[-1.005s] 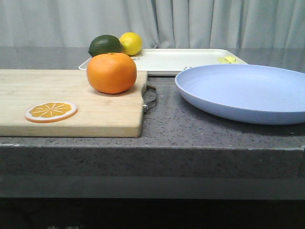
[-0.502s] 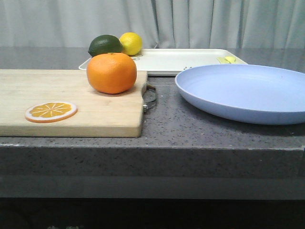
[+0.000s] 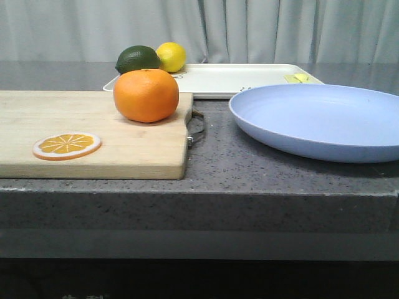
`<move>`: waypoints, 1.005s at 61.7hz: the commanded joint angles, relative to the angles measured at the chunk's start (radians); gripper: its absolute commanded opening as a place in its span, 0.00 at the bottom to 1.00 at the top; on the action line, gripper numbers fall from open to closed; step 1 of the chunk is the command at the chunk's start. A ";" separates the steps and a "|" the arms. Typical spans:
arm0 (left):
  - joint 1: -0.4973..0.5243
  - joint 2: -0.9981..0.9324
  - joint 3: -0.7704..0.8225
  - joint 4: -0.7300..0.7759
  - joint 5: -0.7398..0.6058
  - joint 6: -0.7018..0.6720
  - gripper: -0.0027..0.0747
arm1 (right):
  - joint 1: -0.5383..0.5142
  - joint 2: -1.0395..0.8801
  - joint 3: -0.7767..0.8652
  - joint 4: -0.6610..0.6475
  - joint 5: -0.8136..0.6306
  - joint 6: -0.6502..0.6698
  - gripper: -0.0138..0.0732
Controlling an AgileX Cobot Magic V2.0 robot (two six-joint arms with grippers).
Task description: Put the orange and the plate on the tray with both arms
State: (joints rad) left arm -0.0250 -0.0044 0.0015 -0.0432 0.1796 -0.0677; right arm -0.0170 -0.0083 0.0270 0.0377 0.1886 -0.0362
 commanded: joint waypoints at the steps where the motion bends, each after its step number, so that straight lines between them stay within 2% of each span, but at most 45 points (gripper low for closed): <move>1: 0.003 -0.019 0.004 -0.009 -0.087 -0.005 0.01 | -0.002 -0.024 -0.005 -0.001 -0.089 -0.008 0.03; 15: 0.003 -0.019 0.004 -0.009 -0.102 -0.005 0.01 | -0.002 -0.024 -0.005 -0.001 -0.100 -0.008 0.03; 26: 0.003 -0.019 0.004 -0.009 -0.236 -0.005 0.01 | -0.002 -0.024 -0.014 0.009 -0.169 -0.005 0.03; 33: 0.003 -0.019 -0.031 -0.012 -0.246 -0.007 0.01 | -0.002 -0.024 -0.064 0.010 -0.174 -0.005 0.03; 41: 0.003 0.008 -0.142 -0.001 -0.222 -0.007 0.01 | -0.002 0.001 -0.196 0.010 -0.119 -0.005 0.03; 46: 0.003 0.065 -0.232 0.012 -0.140 -0.007 0.01 | -0.002 0.065 -0.302 0.011 -0.021 0.000 0.03; 51: 0.003 0.173 -0.323 0.017 -0.080 -0.005 0.01 | -0.002 0.188 -0.424 0.011 0.060 0.003 0.03; 62: 0.003 0.425 -0.429 0.017 -0.114 -0.005 0.01 | -0.002 0.450 -0.596 0.018 0.080 0.003 0.03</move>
State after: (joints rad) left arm -0.0250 0.3207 -0.3660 -0.0282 0.1443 -0.0677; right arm -0.0170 0.3462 -0.4936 0.0530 0.3254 -0.0325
